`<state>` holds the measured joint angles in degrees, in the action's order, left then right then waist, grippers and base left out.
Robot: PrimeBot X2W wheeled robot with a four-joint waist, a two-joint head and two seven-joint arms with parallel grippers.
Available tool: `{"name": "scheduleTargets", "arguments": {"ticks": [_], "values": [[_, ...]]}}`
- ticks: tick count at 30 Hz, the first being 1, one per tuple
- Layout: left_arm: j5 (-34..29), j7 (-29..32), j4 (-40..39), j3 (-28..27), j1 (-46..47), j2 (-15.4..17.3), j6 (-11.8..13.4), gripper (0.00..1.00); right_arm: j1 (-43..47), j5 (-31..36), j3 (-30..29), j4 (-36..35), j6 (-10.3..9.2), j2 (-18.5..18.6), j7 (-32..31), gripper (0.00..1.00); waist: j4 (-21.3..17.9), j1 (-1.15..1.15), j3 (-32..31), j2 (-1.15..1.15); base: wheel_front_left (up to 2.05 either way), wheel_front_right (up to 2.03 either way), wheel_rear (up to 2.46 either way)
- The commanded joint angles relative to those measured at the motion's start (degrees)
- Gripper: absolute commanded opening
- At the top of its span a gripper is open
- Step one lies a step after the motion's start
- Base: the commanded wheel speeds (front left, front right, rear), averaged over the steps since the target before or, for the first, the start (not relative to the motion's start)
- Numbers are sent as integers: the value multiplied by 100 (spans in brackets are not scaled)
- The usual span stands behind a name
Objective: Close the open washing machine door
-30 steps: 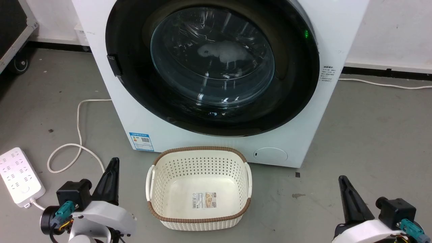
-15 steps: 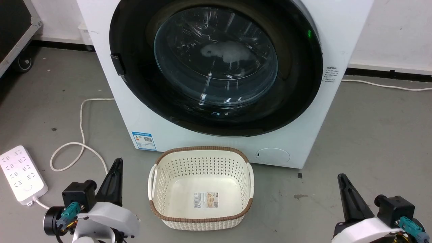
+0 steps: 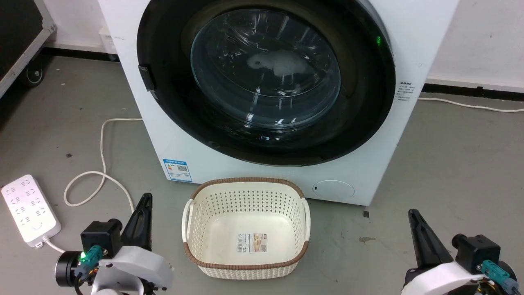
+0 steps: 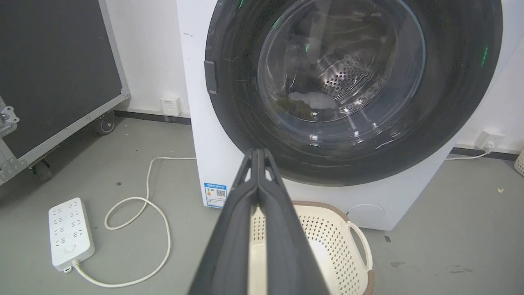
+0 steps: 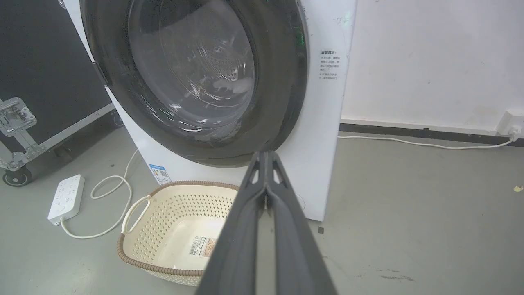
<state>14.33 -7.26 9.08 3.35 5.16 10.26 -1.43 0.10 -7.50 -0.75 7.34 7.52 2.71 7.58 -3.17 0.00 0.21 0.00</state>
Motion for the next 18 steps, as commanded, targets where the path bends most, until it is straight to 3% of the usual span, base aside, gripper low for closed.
{"name": "scheduleTargets", "arguments": {"ticks": [1,18], "values": [[-66,30,-49,-16,-89,-28,21,0,-4,51,5,-57,-1,6,-28,0,5,0,0,0,0,0,0],[-363,181,-235,-85,-182,-182,48,0,-5,203,21,-204,-2,9,-186,0,73,0,-5,0,0,0,0]]}}
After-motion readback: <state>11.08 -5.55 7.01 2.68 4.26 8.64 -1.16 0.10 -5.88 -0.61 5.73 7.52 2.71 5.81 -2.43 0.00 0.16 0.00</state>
